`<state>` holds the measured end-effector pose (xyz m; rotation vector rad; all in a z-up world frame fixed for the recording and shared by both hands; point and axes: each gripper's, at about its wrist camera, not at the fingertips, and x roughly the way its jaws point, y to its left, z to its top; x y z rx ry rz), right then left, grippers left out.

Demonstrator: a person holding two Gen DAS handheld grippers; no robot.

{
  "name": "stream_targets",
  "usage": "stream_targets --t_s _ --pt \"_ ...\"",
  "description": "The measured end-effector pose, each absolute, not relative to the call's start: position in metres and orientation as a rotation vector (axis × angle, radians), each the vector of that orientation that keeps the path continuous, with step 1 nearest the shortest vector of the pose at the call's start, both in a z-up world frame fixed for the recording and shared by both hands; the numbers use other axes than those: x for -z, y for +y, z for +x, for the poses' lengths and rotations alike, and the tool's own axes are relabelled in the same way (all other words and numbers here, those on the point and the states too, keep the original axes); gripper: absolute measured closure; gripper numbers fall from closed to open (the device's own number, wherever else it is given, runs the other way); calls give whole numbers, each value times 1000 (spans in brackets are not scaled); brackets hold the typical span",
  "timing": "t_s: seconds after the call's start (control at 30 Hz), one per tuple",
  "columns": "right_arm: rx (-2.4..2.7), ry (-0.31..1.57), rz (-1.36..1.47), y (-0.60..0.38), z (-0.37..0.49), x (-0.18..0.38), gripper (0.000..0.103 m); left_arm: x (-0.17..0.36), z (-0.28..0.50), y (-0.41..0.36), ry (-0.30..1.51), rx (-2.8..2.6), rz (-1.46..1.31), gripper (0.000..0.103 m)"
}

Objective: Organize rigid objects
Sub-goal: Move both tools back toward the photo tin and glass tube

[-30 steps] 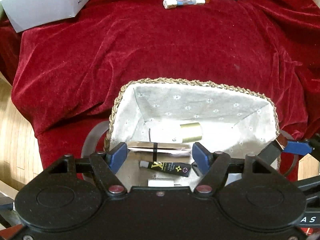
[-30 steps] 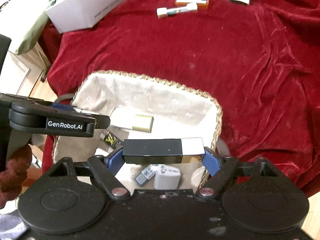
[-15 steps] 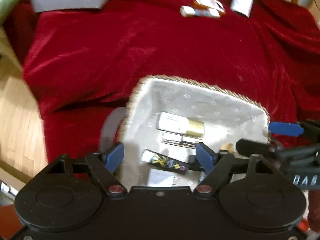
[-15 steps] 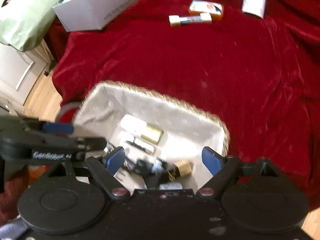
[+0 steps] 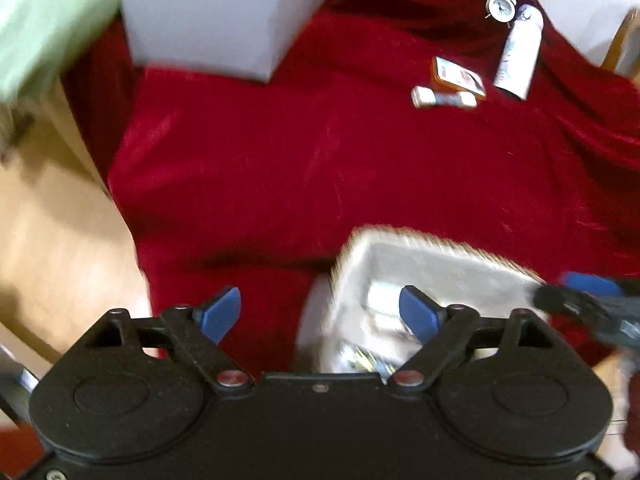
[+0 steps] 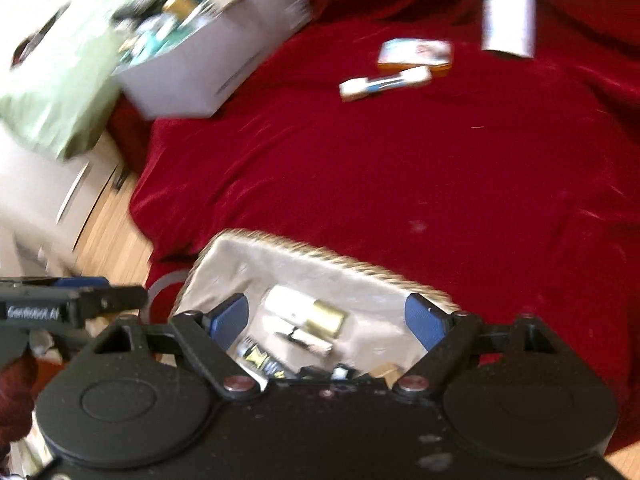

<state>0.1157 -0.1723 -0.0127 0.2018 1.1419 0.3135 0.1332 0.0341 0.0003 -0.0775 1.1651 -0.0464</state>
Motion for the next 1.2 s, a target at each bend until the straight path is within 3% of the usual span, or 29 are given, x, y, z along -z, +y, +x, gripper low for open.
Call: stream_targets --t_s 0.4,0.83,1.03,1.2 --pt "122 966 487 -250 44 6 15 34 194 -124 1089 363 178 19" --pt "195 997 508 -264 41 14 13 40 191 -146 1157 496 374 19" --pt "181 1043 494 -265 51 22 13 4 190 -143 1140 547 552 19" --pt "83 1080 443 -255 63 25 12 -58 206 -116 1116 498 491 19"
